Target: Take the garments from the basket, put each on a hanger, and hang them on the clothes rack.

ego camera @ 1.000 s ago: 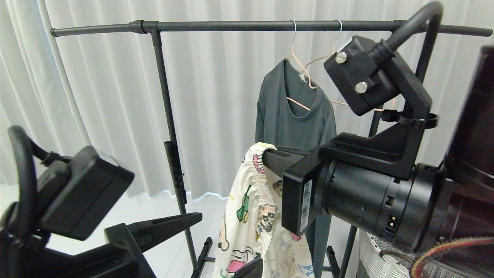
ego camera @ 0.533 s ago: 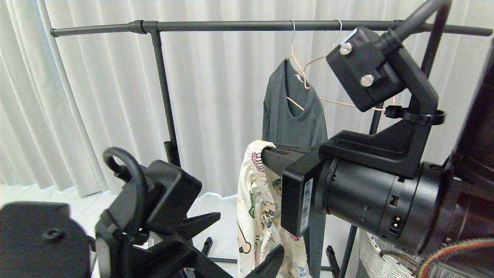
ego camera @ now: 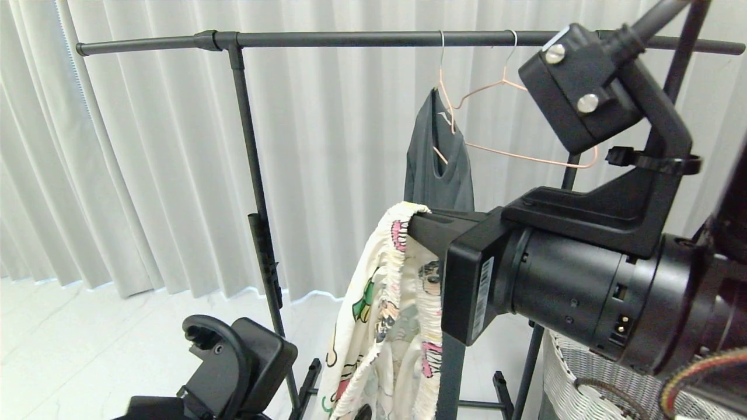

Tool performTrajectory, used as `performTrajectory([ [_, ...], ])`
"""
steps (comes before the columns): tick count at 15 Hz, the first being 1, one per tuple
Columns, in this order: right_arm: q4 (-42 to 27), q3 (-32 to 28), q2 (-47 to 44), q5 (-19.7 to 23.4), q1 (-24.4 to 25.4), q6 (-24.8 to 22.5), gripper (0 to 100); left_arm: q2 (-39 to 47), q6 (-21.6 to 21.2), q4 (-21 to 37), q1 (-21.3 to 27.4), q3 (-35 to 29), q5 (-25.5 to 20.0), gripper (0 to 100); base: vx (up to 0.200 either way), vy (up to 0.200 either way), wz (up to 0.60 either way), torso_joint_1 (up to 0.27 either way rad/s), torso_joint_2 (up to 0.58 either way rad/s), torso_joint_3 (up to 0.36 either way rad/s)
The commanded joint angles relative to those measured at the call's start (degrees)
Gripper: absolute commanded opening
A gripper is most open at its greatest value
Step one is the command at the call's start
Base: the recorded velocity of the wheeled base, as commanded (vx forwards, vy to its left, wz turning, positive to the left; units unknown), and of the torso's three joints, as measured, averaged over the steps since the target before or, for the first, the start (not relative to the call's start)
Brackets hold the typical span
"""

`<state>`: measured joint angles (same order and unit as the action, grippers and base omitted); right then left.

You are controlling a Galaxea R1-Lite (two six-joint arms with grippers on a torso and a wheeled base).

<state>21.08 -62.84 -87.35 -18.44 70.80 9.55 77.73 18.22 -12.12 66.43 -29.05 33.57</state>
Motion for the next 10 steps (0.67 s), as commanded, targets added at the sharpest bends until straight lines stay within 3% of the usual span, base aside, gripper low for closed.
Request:
performTrajectory([
  [1, -0.1, 0.1, 0.9, 0.0, -1.4, -0.4, 0, -2.1, 0.0, 0.0, 0.4, 1.6, 0.3, 100, 0.000, 0.000, 0.00, 0.000, 0.00, 0.000],
  [8, -2.6, 0.4, 3.8, 0.1, -6.3, -1.5, 0, -5.3, 0.0, 0.0, 0.9, 4.9, 1.8, 100, 0.000, 0.000, 0.00, 0.000, 0.00, 0.000],
  [10, -3.6, 0.5, 4.6, 0.1, -7.7, -1.5, 0, -5.3, -0.1, 0.0, 1.2, 4.9, 4.5, 100, 0.000, 0.000, 0.00, 0.000, 0.00, 0.000],
])
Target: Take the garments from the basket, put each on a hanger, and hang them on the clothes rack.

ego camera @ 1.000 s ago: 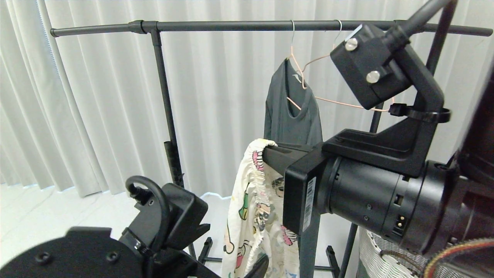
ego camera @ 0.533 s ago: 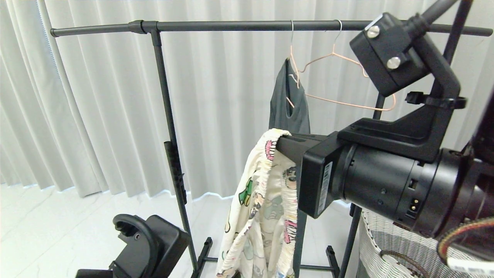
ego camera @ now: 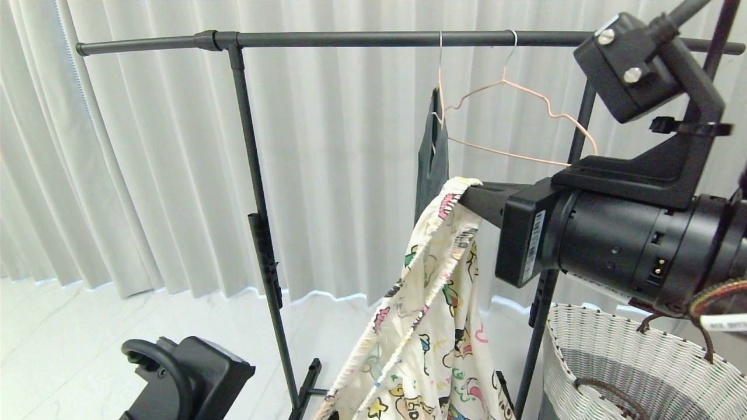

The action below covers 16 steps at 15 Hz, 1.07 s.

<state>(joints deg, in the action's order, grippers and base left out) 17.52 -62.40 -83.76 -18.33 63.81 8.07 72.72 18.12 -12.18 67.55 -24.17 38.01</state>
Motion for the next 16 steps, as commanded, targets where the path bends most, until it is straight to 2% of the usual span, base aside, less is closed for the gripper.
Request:
performTrajectory([
  [1, -0.1, 1.2, 1.3, 0.0, -1.4, 0.0, 0, -0.5, 0.0, 0.0, 0.7, -0.2, 1.1, 100, 0.000, 0.000, 0.00, 0.000, 0.00, 0.000],
  [5, -0.2, 5.9, 4.7, -0.1, -1.9, 0.0, 0, -1.9, -0.6, 0.0, 0.9, 0.1, 1.4, 100, 0.000, 0.000, 0.00, 0.000, 0.00, 0.000],
  [6, -0.2, 6.3, 5.3, -0.1, -1.9, 0.0, 0, -1.8, -0.6, 0.0, 0.9, 0.2, 1.4, 0, 0.000, 0.000, 0.00, 0.000, 0.00, 0.000],
  [11, -0.2, 6.5, 5.7, -0.1, -1.9, -0.1, 0, -1.8, -1.2, 0.0, 1.7, 0.1, 2.3, 0, 0.000, 0.000, 0.00, 0.000, 0.00, 0.000],
  [13, -0.3, 7.5, 6.2, -0.4, -2.9, -0.2, 0, -3.1, -7.2, 0.0, 1.5, -1.3, 4.6, 0, 0.000, 0.000, 0.00, 0.000, 0.00, 0.000],
  [14, -1.0, 8.6, 7.6, -0.4, -4.2, -1.3, 0, -3.4, -9.1, 0.8, -0.4, -5.7, 4.5, 0, 0.000, 0.000, 0.00, 0.000, 0.00, 0.000],
  [15, -2.0, 9.8, 9.1, -0.2, -5.2, -2.5, 0, -2.1, -9.2, 3.4, -3.6, -11.6, 4.5, 0, 0.000, 0.000, 0.00, 0.000, 0.00, 0.000],
  [16, -3.5, 9.9, 10.6, 0.1, -6.1, -3.2, 0, -0.4, -9.2, 8.0, -6.1, -19.7, 4.4, 0, 0.000, 0.000, 0.00, 0.000, 0.00, 0.000],
])
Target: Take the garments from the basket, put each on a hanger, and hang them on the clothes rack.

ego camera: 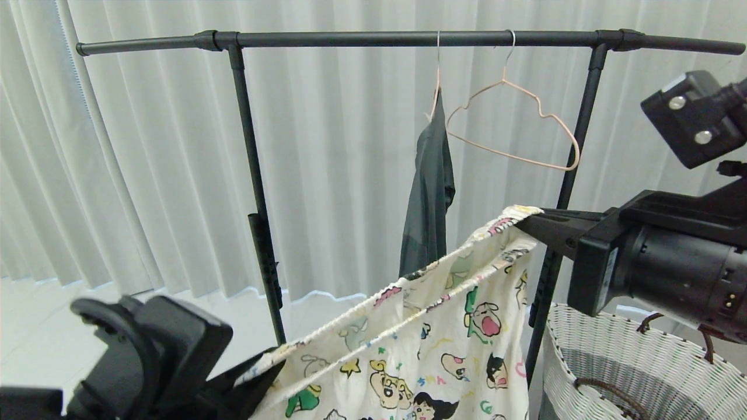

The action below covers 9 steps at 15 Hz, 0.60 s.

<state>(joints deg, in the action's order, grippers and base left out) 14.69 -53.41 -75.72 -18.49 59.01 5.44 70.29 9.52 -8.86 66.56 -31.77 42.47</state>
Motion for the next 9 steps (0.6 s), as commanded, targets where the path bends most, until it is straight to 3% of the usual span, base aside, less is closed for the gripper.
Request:
performTrajectory([
  [1, -2.4, 0.7, 4.1, 0.3, -1.8, -0.7, 0, 4.1, -0.6, 10.8, -7.6, -21.7, -0.4, 0, 0.000, 0.000, 0.00, 0.000, 0.00, 0.000],
  [3, -5.3, -1.7, 6.3, 0.3, -2.3, -1.6, 0, 7.9, -0.5, 22.2, -9.3, -38.4, -2.6, 0, 0.000, 0.000, 0.00, 0.000, 0.00, 0.000],
  [5, -7.3, -7.1, 6.7, 0.4, -2.3, -3.2, 0, 10.6, -0.5, 32.8, -9.0, -50.5, -5.6, 0, 0.000, 0.000, 0.00, 0.000, 0.00, 0.000],
  [7, -9.6, -13.6, 6.5, 1.2, -2.3, -4.7, 0, 10.0, -0.5, 44.5, -8.8, -55.8, -12.0, 0, 0.000, 0.000, 0.00, 0.000, 0.00, 0.000],
  [9, -11.9, -17.3, 6.7, 2.8, -2.3, -6.5, 0, 8.7, -0.6, 48.5, -8.8, -57.5, -17.8, 0, 0.000, 0.000, 0.00, 0.000, 0.00, 0.000],
])
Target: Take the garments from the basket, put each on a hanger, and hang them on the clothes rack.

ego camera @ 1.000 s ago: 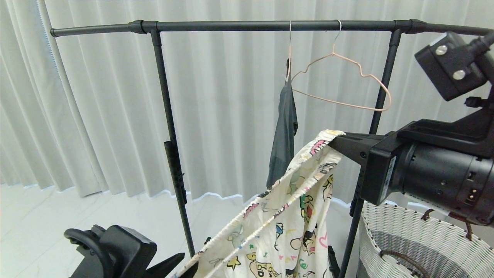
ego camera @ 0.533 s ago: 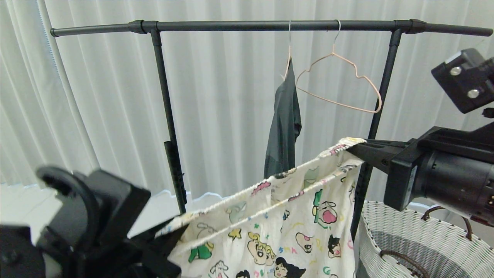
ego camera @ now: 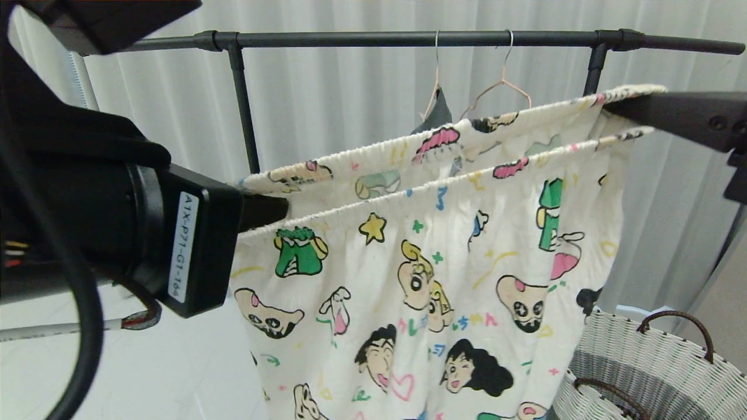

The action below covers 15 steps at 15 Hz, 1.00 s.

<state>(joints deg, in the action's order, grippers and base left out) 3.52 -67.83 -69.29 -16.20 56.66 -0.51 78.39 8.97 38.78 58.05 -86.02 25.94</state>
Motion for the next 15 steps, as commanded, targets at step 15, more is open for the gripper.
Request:
performTrajectory([
  [15, -35.8, -12.4, 12.0, 27.1, 4.3, -1.5, 0, 3.6, -0.2, -9.2, 0.6, -6.4, -3.4, 0, 0.000, 0.000, 0.00, 0.000, 0.00, 0.000],
])
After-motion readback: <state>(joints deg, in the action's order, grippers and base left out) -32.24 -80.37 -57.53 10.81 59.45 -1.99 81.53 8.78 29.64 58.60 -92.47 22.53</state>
